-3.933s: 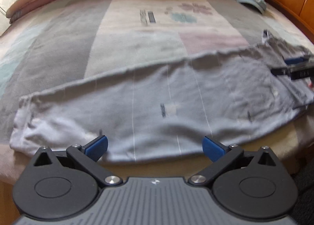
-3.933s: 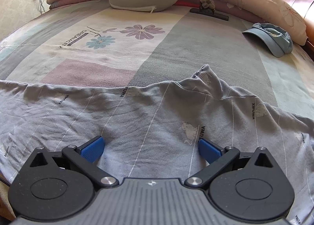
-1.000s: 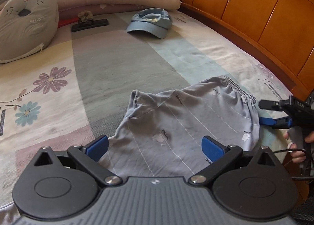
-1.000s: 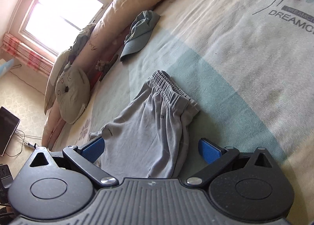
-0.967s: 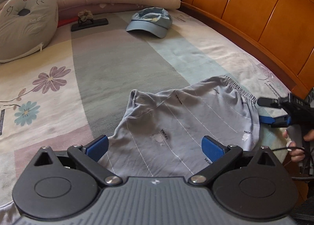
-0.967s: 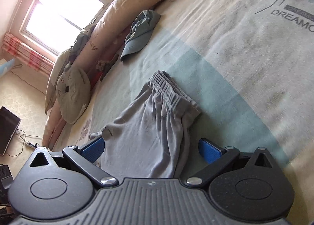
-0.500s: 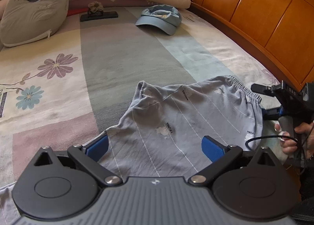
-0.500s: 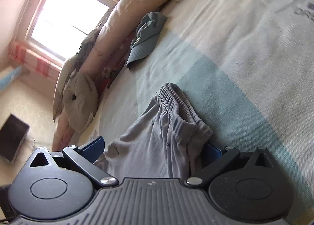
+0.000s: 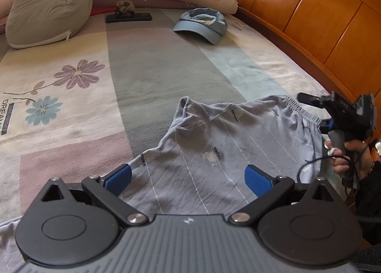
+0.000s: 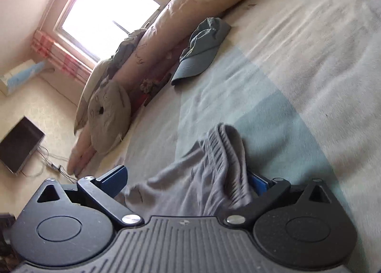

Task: Fold clothes
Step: 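Roll the right gripper and close it on the elastic waistband, then lift the waistband with the right gripper toward the left gripper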

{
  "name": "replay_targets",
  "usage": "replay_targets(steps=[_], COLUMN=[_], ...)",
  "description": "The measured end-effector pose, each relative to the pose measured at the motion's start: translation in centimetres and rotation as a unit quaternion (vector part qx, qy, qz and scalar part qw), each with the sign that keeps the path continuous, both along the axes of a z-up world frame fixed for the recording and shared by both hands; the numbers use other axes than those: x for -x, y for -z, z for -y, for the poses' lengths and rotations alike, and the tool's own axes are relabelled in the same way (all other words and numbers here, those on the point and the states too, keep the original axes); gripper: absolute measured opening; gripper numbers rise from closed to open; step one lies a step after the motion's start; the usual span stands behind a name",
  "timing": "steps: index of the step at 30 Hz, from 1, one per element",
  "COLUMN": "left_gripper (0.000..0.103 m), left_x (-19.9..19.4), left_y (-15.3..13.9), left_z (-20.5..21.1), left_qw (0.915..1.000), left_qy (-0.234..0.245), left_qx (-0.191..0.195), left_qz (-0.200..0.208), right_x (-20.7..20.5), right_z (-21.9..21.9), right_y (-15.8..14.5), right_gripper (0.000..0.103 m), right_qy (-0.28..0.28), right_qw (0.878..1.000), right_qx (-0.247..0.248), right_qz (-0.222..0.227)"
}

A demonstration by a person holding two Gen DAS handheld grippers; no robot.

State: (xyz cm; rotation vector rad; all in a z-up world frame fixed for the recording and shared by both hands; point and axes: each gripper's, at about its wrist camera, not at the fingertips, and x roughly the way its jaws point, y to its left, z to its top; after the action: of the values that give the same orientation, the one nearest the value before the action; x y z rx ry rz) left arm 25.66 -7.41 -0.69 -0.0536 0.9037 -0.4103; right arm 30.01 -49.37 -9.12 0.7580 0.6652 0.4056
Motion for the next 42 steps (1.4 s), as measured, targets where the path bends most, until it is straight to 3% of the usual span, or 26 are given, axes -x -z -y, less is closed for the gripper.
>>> replay_targets(steps=[2, 4, 6, 7, 8, 9, 11, 19, 26, 31, 34, 38, 41, 42], left_gripper=[0.1, 0.101, 0.101, 0.1, 0.1, 0.1, 0.1, 0.1, 0.1, 0.1, 0.1, 0.1, 0.1, 0.1], left_x=[0.5, 0.9, 1.1, 1.1, 1.1, 1.2, 1.4, 1.9, 1.7, 1.4, 1.3, 1.2, 0.9, 0.8], left_y=[-0.2, -0.2, 0.0, 0.0, 0.1, 0.1, -0.1, -0.2, 0.1, 0.4, 0.5, 0.4, 0.6, 0.7], left_z=[0.0, -0.3, -0.9, -1.2, -1.6, -1.8, -2.1, -2.9, -3.0, -3.5, -3.7, -3.3, -2.6, -2.4], left_qw=[0.9999, 0.9999, 0.9999, 0.9999, 0.9998, 0.9997, 0.9996, 0.9993, 0.9994, 0.9994, 0.9994, 0.9997, 0.9998, 0.9998], left_qy=[0.008, 0.005, -0.007, -0.013, -0.019, -0.022, -0.025, -0.031, -0.025, -0.028, -0.028, -0.012, 0.002, 0.007], left_qx=[0.0, -0.002, -0.001, 0.0, 0.002, 0.003, 0.003, 0.009, 0.015, 0.014, 0.015, 0.016, 0.009, 0.008], left_qz=[0.009, 0.011, 0.008, 0.006, 0.004, 0.005, 0.009, 0.016, 0.016, 0.013, 0.013, 0.014, 0.016, 0.016], right_x=[-0.3, 0.2, 0.7, 0.9, 1.0, 1.3, 2.0, 4.5, 4.4, 4.6, 5.1, 7.2, 8.7, 9.2], right_z=[-0.6, -0.7, 0.3, 1.0, 1.5, 1.8, 1.7, 1.3, 2.1, 2.3, 2.9, 3.2, 0.7, -0.7], right_y=[-0.1, -0.1, 0.3, 0.7, 1.1, 1.4, 1.3, -2.9, -1.4, -0.9, -1.3, -4.0, -6.3, -6.6], right_gripper=[0.102, 0.091, 0.059, 0.048, 0.023, 0.02, 0.02, 0.018, 0.018, 0.018, 0.027, 0.031, 0.05, 0.05], right_qy=[-0.006, 0.005, 0.037, 0.052, 0.063, 0.069, 0.071, 0.093, 0.118, 0.126, 0.149, 0.174, 0.119, 0.091], right_qw=[1.0, 0.999, 0.999, 0.998, 0.996, 0.995, 0.996, 0.992, 0.986, 0.986, 0.982, 0.974, 0.972, 0.971], right_qx=[0.022, 0.039, 0.025, 0.014, 0.006, 0.001, 0.0, 0.079, 0.107, 0.093, 0.091, 0.138, 0.2, 0.219], right_qz=[-0.006, -0.008, -0.028, -0.043, -0.058, -0.066, -0.058, -0.025, -0.057, -0.065, -0.07, -0.049, -0.02, -0.011])
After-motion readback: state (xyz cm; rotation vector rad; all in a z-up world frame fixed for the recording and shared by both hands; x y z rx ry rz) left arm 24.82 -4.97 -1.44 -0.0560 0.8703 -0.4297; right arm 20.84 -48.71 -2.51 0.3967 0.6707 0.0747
